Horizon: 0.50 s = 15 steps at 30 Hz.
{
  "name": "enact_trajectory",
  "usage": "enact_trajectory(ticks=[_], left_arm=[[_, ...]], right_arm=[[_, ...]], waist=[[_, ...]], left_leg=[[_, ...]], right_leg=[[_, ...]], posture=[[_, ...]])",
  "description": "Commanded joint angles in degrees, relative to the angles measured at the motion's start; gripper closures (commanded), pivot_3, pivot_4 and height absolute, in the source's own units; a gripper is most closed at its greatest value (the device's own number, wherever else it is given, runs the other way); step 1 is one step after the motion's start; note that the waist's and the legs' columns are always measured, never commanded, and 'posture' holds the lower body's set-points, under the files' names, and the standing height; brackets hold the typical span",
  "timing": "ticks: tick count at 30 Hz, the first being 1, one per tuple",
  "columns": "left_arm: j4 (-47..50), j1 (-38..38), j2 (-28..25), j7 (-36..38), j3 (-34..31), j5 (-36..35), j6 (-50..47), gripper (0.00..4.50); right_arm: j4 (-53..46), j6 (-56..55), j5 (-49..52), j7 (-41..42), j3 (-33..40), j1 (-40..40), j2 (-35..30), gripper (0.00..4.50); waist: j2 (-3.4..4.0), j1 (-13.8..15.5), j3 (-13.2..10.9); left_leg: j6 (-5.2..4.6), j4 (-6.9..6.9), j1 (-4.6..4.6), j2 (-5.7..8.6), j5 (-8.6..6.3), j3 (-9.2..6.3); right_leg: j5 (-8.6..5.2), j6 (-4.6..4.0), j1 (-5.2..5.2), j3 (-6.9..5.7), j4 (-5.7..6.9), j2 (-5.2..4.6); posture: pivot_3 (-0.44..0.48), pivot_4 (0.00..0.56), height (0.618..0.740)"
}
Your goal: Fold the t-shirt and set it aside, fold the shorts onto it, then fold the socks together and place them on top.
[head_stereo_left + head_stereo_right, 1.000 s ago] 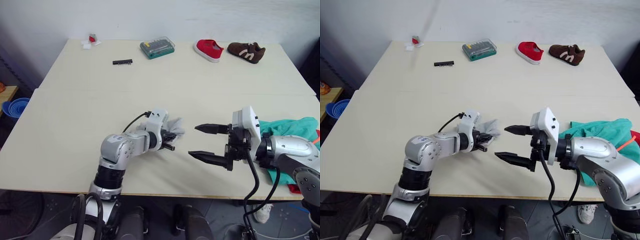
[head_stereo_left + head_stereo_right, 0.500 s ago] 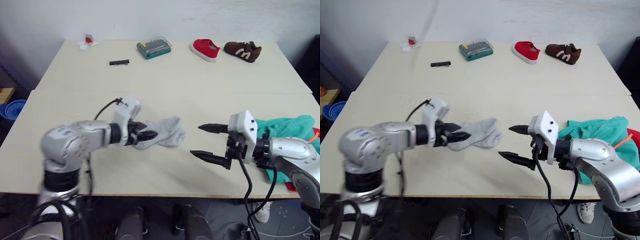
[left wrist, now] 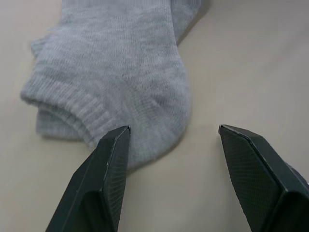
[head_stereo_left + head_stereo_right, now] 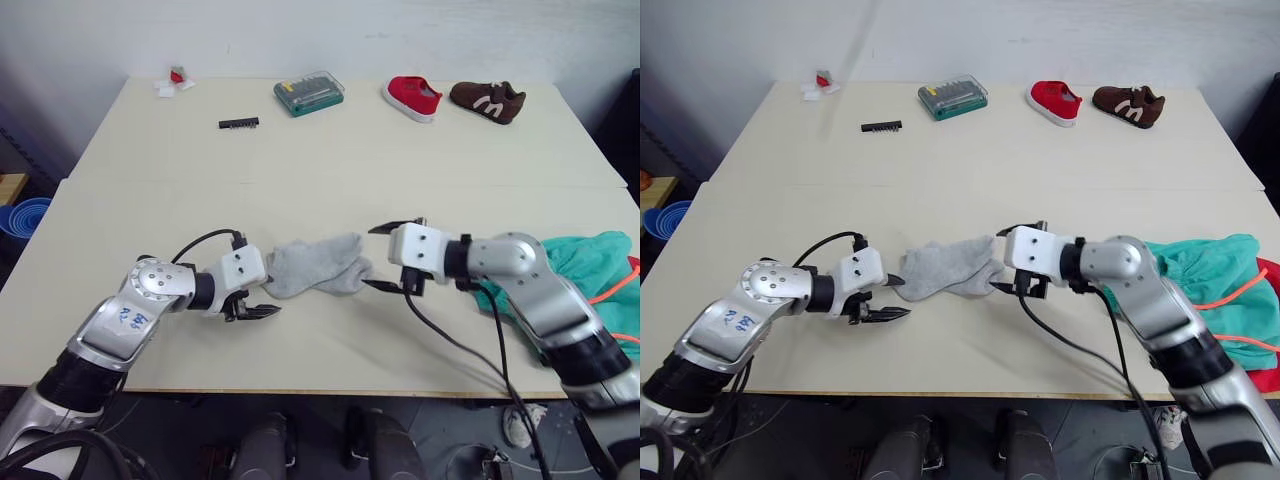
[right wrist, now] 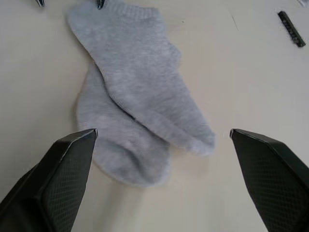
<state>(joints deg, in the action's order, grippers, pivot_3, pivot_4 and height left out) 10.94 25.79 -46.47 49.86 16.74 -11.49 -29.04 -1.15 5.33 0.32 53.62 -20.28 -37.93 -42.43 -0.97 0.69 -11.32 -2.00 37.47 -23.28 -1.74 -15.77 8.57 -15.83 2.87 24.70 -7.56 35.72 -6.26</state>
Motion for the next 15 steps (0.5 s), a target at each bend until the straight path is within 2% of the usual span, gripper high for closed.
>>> enact_trajectory(ticks=[1,2,4,7,8,15], left_arm=[[-1.3,1.2,1.9,0.5,0.2,2.2,2.1,1.41],[-1.9,1.5,2.5,0.5,0.5,2.8,2.5,1.82],[-2.3,1.5,3.0,0.8,1.4,4.6,3.0,2.33],[-2.3,1.3,4.0,0.1,1.3,6.1,1.8,3.33],[-2.4,1.2,4.1,0.1,1.1,6.4,1.8,3.38],[-1.9,1.1,5.2,0.9,0.3,6.9,0.8,3.38]], right_arm=[[7.4,-8.1,-4.1,1.0,-0.9,-3.8,1.7,0.38],[9.4,-9.5,-4.7,1.4,-1.2,-4.7,2.3,0.61],[12.6,-12.2,-5.9,2.1,-1.8,-6.0,3.4,1.30],[15.4,-14.4,-7.0,2.6,-1.7,-7.0,5.0,2.41],[16.5,-14.9,-7.4,2.3,-1.5,-7.7,5.9,2.73],[23.3,-20.4,-11.7,1.2,-1.5,-10.2,8.1,2.73]], waist=[[0.00,-0.2,0.0],[0.00,-0.2,0.0],[0.00,-0.6,0.0],[0.00,-0.9,0.0],[0.00,-0.9,0.0],[0.00,-0.9,0.0]], left_leg=[[0.00,0.01,0.01,0.00,0.00,0.00],[-0.01,0.04,0.01,0.00,0.01,0.00],[-0.02,0.12,0.02,-0.01,0.02,0.00],[-0.03,0.17,0.07,-0.02,0.03,0.00],[-0.04,0.21,0.07,-0.03,0.03,-0.01],[-0.03,0.29,0.10,-0.03,0.05,-0.05]], right_leg=[[0.00,0.01,-0.01,0.00,0.02,0.00],[0.00,0.01,-0.01,-0.01,0.06,0.01],[-0.01,0.02,-0.02,-0.01,0.14,0.01],[-0.01,0.04,-0.08,0.00,0.21,0.00],[-0.01,0.04,-0.09,0.00,0.23,0.00],[-0.01,0.04,-0.12,0.01,0.32,-0.02]], posture=[[0.000,0.150,0.740],[0.000,0.150,0.740],[0.000,0.150,0.740],[0.000,0.150,0.740],[0.000,0.150,0.740],[0.000,0.150,0.740]])
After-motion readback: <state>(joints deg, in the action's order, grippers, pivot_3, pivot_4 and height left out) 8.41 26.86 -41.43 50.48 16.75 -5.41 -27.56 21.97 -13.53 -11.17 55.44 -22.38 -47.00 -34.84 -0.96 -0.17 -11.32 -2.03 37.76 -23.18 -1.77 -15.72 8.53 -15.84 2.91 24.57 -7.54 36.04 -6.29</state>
